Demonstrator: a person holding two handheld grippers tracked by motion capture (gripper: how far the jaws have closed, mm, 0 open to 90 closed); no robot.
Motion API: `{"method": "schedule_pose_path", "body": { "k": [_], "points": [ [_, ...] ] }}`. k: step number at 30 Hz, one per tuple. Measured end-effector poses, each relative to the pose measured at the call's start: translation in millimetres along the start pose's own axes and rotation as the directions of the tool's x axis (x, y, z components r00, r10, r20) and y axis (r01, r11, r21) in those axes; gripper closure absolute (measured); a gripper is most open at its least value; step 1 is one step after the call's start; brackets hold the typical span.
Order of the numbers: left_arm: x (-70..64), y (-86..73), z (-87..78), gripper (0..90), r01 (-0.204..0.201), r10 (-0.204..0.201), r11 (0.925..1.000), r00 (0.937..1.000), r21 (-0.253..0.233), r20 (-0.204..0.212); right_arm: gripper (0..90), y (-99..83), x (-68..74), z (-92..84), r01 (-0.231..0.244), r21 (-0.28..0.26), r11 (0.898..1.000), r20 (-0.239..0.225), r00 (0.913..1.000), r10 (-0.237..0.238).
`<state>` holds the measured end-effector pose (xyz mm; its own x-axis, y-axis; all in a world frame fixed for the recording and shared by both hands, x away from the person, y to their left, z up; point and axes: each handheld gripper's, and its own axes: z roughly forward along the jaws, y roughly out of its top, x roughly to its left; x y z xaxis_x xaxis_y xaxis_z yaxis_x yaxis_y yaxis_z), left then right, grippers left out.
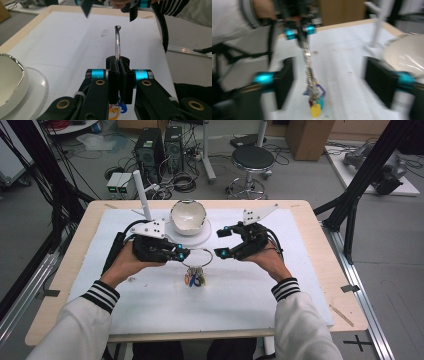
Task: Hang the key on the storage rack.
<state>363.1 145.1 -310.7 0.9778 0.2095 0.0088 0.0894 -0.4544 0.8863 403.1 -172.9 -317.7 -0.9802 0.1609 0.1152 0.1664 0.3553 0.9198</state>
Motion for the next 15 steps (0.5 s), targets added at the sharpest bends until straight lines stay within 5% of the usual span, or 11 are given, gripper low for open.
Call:
{"method": "schedule_pose_path", "body": {
  "k": [2, 4, 10, 15],
  "points": [
    [1.2, -0.2, -4.3, 87.0, 0.008, -0.008, 0.9999, 0.9999, -0.015, -0.014, 0.9, -2.1, 1.0, -3.2, -0.018, -0.004, 1.0, 0.096, 0.9952, 0.018],
    [2.5, -0.8, -8.7, 86.9, 0.01, -0.011, 0.9997, 0.9995, -0.021, -0.029, 0.9, -6.0, 0.4, -10.3, -0.034, -0.023, 0.999, 0.139, 0.9895, 0.037],
    [8.8, -5.4, -28.4, 87.0, 0.035, -0.039, 0.9979, 0.9949, -0.054, -0.093, 0.9, -19.8, 2.2, -27.2, -0.038, -0.053, 0.998, 0.212, 0.9761, 0.048],
    [17.4, -11.0, -49.9, 87.0, 0.058, -0.068, 0.996, 0.9839, -0.067, -0.165, 0.9, -33.3, 7.3, -40.1, -0.02, -0.076, 0.997, 0.26, 0.9648, 0.039]
  ]
}}
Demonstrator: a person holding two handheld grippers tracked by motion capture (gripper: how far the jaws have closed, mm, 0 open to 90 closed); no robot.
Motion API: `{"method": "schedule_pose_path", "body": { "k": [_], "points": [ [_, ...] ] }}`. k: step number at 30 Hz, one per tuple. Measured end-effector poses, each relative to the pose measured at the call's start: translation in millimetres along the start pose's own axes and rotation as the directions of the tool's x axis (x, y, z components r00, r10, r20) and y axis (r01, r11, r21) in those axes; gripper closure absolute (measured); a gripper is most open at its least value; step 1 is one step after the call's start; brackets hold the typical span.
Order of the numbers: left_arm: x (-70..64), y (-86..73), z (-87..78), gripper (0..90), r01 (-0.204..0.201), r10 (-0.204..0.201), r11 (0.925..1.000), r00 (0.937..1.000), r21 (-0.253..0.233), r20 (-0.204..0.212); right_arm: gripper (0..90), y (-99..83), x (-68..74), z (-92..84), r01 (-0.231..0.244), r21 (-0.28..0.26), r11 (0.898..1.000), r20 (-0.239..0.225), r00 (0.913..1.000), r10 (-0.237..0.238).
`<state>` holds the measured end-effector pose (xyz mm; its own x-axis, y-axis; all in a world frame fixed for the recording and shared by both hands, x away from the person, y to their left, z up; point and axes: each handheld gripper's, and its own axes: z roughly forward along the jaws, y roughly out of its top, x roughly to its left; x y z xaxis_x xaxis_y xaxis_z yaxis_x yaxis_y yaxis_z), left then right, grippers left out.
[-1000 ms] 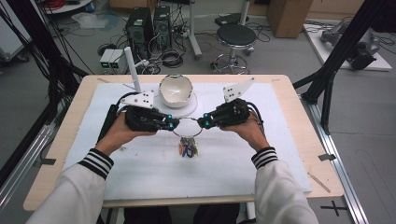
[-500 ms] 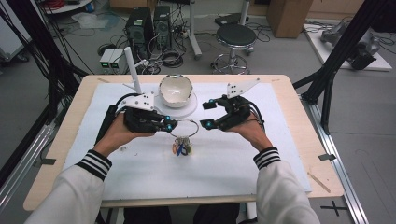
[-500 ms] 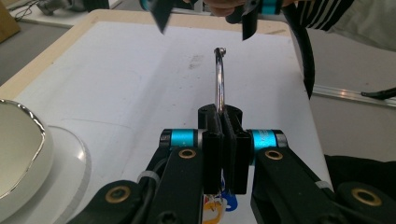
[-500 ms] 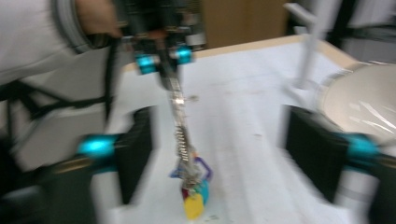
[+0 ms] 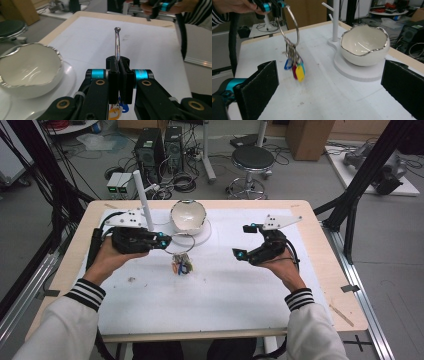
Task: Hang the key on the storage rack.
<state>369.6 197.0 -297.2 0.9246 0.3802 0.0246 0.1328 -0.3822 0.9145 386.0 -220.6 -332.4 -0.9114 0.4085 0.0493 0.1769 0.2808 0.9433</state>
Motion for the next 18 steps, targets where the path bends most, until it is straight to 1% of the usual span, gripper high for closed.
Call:
{"method": "schedule_pose_path", "body": {
  "k": [2, 4, 6, 7, 8, 9, 10, 12, 13, 15, 17, 18],
  "points": [
    [5.0, -1.3, -8.8, 87.0, 0.012, -0.013, 0.9999, 0.9994, -0.009, -0.033, 0.9, -5.0, 0.9, -5.3, -0.005, -0.003, 1.0, 0.023, 0.9997, 0.005],
    [10.9, -2.6, -18.2, 86.9, 0.02, -0.021, 0.9996, 0.9976, -0.02, -0.065, 0.9, -13.1, 0.7, -11.8, -0.011, -0.022, 1.0, 0.053, 0.9985, 0.012],
    [15.9, -4.0, -25.5, 86.9, 0.023, -0.025, 0.9995, 0.9953, -0.024, -0.094, 0.9, -18.7, 0.9, -16.2, -0.014, -0.006, 1.0, 0.08, 0.9967, 0.015],
    [18.1, -4.7, -28.7, 86.9, 0.031, -0.033, 0.9992, 0.9939, -0.025, -0.105, 0.9, -22.3, 1.4, -18.7, -0.007, -0.026, 1.0, 0.085, 0.9963, 0.009],
    [20.5, -5.7, -31.7, 87.0, 0.033, -0.036, 0.9991, 0.9927, -0.027, -0.115, 0.9, -26.1, 2.4, -21.2, -0.019, -0.04, 0.999, 0.079, 0.9966, 0.022],
    [22.4, -6.8, -34.2, 87.0, 0.042, -0.046, 0.9986, 0.991, -0.033, -0.126, 0.9, -30.1, 2.4, -23.3, -0.021, -0.044, 0.999, 0.081, 0.9964, 0.024],
    [25.0, -7.8, -36.8, 86.9, 0.043, -0.047, 0.9985, 0.9897, -0.032, -0.135, 0.9, -34.0, 2.2, -24.8, -0.019, -0.048, 0.999, 0.094, 0.9953, 0.024],
    [28.9, -9.7, -40.3, 86.9, 0.054, -0.06, 0.9978, 0.9863, -0.038, -0.154, 0.9, -41.7, 3.0, -28.4, -0.034, -0.041, 0.999, 0.11, 0.9932, 0.038],
    [31.4, -10.7, -42.1, 87.0, 0.059, -0.065, 0.9974, 0.9849, -0.042, -0.16, 0.9, -44.3, 2.5, -29.3, -0.028, -0.046, 0.999, 0.118, 0.9925, 0.034],
    [36.1, -13.0, -45.2, 87.0, 0.071, -0.08, 0.9961, 0.9801, -0.051, -0.182, 0.9, -51.4, 3.9, -33.1, -0.041, -0.047, 0.998, 0.127, 0.9909, 0.047],
    [40.2, -14.7, -47.2, 87.0, 0.078, -0.088, 0.9955, 0.9762, -0.054, -0.198, 0.9, -56.6, 5.2, -36.0, -0.031, -0.05, 0.998, 0.146, 0.9886, 0.038],
    [41.6, -15.7, -47.9, 87.0, 0.086, -0.096, 0.9946, 0.9731, -0.057, -0.209, 0.9, -59.3, 6.2, -37.4, -0.035, -0.053, 0.998, 0.147, 0.9882, 0.042]
  ]
}}
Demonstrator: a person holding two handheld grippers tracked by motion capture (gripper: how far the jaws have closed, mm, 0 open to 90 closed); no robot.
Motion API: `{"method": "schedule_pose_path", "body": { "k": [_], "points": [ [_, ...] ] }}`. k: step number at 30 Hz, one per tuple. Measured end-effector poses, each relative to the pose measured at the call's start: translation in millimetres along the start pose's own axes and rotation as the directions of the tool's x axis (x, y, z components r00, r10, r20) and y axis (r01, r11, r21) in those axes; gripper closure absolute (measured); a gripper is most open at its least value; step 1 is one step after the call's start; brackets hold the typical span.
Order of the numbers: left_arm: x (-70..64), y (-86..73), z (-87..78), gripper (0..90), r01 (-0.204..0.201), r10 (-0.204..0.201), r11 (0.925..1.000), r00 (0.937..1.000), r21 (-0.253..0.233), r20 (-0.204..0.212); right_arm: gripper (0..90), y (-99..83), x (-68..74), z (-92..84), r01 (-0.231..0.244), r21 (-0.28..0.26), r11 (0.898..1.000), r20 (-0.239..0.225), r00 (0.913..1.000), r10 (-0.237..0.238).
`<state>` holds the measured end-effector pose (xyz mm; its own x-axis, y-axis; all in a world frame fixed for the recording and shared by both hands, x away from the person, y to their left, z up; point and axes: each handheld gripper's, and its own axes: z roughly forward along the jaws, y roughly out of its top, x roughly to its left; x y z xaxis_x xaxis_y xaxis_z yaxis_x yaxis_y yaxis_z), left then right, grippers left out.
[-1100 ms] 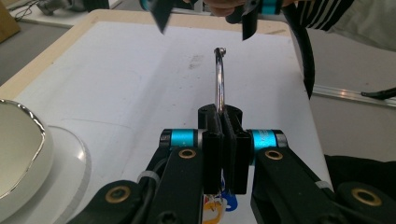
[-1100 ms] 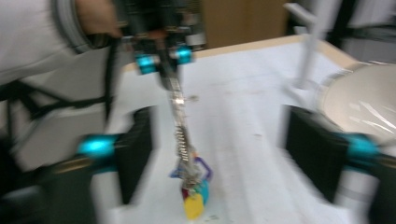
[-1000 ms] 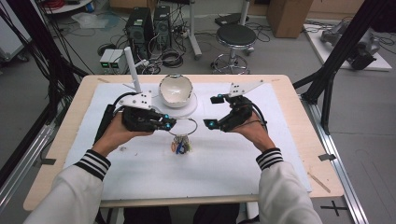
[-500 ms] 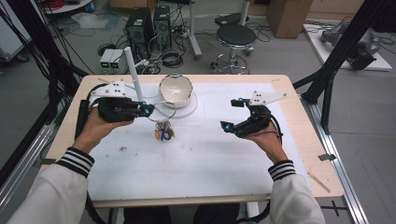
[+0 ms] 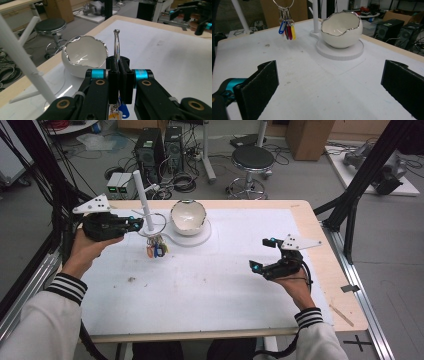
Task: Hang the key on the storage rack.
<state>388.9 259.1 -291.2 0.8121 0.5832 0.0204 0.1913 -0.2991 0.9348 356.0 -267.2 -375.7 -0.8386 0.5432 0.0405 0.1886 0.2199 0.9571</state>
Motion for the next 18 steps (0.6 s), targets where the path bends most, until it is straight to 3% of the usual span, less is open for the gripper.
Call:
{"method": "schedule_pose_path", "body": {
  "k": [10, 18],
  "points": [
    [19.9, -7.1, -2.1, 87.0, 0.052, -0.054, 0.9981, 0.9956, -0.032, -0.076, 0.9, -28.7, 4.0, -9.0, -0.02, -0.049, 0.999, 0.061, 0.9979, 0.023],
    [39.9, -17.8, 4.5, 86.9, 0.11, -0.115, 0.9928, 0.9867, -0.047, -0.115, 0.8, -46.3, 5.6, -12.8, -0.041, -0.09, 0.995, 0.09, 0.9947, 0.049]
  ]
}}
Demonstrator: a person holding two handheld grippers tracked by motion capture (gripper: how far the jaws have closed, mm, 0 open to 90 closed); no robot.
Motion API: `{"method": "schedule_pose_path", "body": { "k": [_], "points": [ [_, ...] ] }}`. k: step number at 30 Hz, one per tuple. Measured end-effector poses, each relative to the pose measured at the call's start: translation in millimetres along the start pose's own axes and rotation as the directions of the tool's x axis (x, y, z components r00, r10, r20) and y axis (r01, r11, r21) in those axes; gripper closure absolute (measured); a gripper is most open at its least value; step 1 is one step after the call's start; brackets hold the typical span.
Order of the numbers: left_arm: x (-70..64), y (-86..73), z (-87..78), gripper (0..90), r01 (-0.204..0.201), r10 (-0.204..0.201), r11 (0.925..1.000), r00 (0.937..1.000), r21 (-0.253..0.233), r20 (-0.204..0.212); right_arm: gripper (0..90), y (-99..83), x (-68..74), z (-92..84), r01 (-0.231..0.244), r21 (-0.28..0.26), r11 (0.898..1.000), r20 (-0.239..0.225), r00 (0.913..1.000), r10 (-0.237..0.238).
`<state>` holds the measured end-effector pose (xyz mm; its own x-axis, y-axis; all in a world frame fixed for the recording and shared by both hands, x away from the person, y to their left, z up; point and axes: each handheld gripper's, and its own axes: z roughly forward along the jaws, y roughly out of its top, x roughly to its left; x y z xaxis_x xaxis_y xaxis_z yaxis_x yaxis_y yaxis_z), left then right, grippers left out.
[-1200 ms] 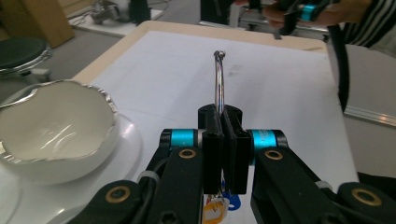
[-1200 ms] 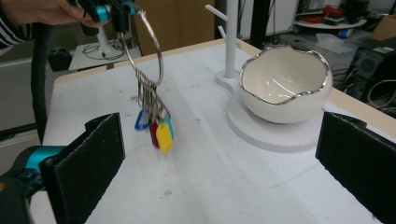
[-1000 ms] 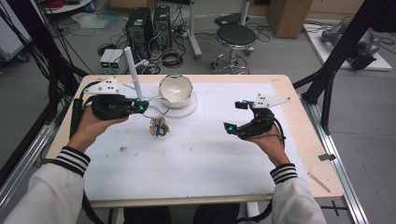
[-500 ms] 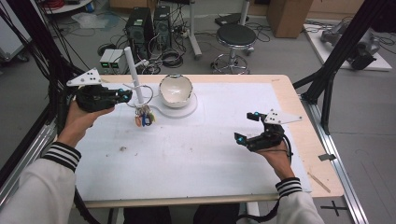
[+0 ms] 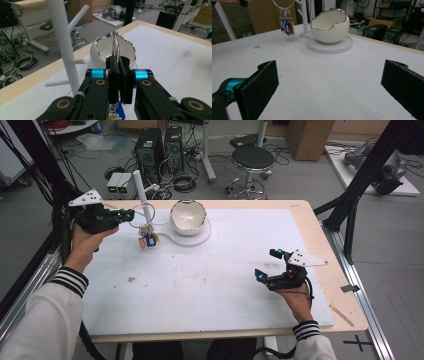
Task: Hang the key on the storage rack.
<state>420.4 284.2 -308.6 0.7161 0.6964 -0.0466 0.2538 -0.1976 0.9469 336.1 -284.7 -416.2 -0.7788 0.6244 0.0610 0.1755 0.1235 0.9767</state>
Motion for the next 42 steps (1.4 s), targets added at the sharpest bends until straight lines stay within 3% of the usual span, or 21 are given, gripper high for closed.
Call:
{"method": "schedule_pose_path", "body": {
  "k": [4, 12, 21, 42],
  "points": [
    [5.7, -2.9, 4.4, 86.9, 0.005, -0.005, 1.0, 0.9999, -0.003, -0.016, 0.9, -3.3, 0.3, -0.7, -0.001, 0.015, 1.0, 0.025, 0.9997, 0.001],
    [14.5, -8.8, 13.1, 86.9, 0.023, -0.022, 0.9995, 0.9988, 0.023, -0.045, 0.9, -3.3, 5.2, -0.4, 0.007, 0.007, 1.0, 0.022, 0.9997, -0.007],
    [23.5, -14.6, 19.8, 87.0, 0.045, -0.042, 0.9983, 0.9965, 0.038, -0.072, 0.9, -20.6, 3.7, -6.5, -0.006, -0.004, 1.0, 0.054, 0.9985, 0.006],
    [36.5, -26.2, 32.4, 86.7, 0.065, -0.058, 0.9952, 0.9942, 0.073, -0.091, 0.9, -33.7, 2.8, -9.2, -0.015, -0.014, 1.0, 0.067, 0.9976, 0.016]
  ]
}}
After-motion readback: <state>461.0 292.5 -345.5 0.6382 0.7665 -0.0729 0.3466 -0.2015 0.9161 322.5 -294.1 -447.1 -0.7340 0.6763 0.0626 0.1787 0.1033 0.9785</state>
